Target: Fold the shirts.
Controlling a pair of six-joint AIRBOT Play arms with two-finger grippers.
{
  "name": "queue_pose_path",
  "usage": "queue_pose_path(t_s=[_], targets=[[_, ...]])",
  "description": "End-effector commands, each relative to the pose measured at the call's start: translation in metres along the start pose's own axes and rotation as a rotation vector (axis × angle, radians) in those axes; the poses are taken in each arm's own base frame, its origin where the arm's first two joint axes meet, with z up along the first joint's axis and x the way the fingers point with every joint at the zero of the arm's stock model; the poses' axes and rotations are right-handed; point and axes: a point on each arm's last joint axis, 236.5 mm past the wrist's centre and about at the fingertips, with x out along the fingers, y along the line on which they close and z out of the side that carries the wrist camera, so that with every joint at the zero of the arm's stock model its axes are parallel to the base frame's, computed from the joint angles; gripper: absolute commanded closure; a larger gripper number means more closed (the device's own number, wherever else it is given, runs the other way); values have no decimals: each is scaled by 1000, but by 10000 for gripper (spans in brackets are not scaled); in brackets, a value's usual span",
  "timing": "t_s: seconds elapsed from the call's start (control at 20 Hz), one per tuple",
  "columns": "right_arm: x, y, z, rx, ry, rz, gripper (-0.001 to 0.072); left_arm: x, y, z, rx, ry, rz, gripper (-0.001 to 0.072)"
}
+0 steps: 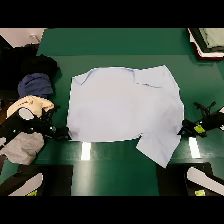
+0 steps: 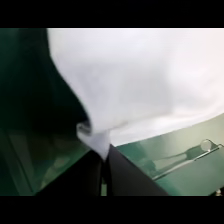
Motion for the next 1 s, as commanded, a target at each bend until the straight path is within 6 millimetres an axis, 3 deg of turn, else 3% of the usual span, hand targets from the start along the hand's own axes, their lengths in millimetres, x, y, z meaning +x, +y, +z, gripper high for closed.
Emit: queue_pose_path(t_s=[0.0, 0.15, 0.25, 0.35, 0.45, 0.55, 0.7, 0.75, 0.85, 0.95], targets=[[-11, 7, 4, -15, -52, 5, 695, -25, -17, 20, 43, -59, -15, 689], [-59, 23, 21, -78, -198, -8, 695, -92, -53, 67, 167, -255, -8, 689], [-110, 60, 39, -137, -364, 62, 695, -156, -87, 98, 265, -429, 1, 688], [-179, 114, 55, -217, -583, 183, 696, -235, -129, 117, 368, -627, 9, 689], [-264, 168, 56, -320, -838, 286, 696, -322, -176, 118, 482, -842, 19, 689], [-351, 209, 35, -452, -1094, 274, 696, -406, -223, 97, 601, -1053, 31, 689], [-466, 255, -34, -627, -1455, 197, 695, -512, -284, 29, 767, -1351, 47, 688], [-499, 263, -63, -669, -1570, 153, 696, -537, -299, 4, 808, -1434, 47, 688], [-546, 268, -113, -711, -1737, 50, 696, -577, -322, -45, 855, -1592, 17, 689], [-572, 263, -146, -693, -1823, -30, 695, -597, -332, -79, 879, -1700, -5, 689]])
